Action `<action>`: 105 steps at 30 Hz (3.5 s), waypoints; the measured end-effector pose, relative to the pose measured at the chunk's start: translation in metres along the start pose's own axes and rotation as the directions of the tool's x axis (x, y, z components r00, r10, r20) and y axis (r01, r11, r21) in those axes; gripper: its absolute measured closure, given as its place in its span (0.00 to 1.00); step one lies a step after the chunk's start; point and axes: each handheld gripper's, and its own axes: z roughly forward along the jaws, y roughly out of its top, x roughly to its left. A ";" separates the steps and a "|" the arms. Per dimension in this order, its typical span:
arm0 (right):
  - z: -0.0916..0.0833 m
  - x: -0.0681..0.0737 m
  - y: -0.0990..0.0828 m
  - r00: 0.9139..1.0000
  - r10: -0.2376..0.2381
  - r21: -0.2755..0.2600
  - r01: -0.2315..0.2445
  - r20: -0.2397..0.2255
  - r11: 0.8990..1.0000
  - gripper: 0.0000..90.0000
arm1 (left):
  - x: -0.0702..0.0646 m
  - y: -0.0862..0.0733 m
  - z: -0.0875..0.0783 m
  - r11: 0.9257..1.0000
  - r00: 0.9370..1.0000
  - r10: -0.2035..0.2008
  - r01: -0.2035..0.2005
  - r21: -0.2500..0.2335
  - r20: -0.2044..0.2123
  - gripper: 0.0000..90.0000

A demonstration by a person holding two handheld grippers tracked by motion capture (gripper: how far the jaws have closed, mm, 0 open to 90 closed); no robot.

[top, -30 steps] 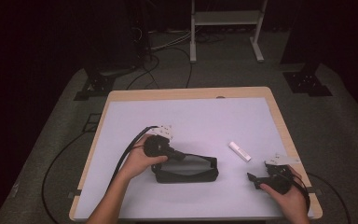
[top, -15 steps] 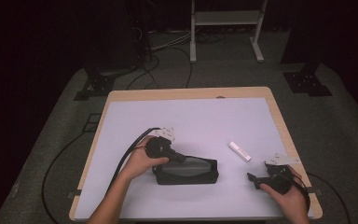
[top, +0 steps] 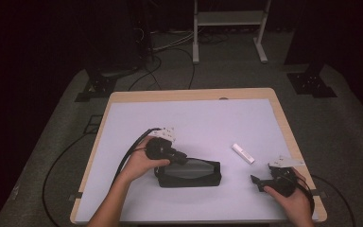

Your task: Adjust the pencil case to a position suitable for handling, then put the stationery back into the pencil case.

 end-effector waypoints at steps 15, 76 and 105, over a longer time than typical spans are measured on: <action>0.000 0.000 0.000 1.000 0.003 0.000 -0.003 -0.001 1.000 0.13 | 0.001 0.001 -0.018 0.999 0.994 -0.017 0.011 -0.054 -0.111 0.39; 0.000 0.000 0.000 1.000 0.001 0.003 -0.001 0.001 1.000 0.13 | 0.060 -0.095 -0.078 0.931 0.737 -0.295 0.366 -0.008 -0.608 0.11; -0.009 -0.004 0.009 1.000 0.002 0.010 -0.002 0.002 1.000 0.30 | 0.061 -0.131 -0.068 0.939 0.702 -0.332 0.306 -0.155 -0.630 0.09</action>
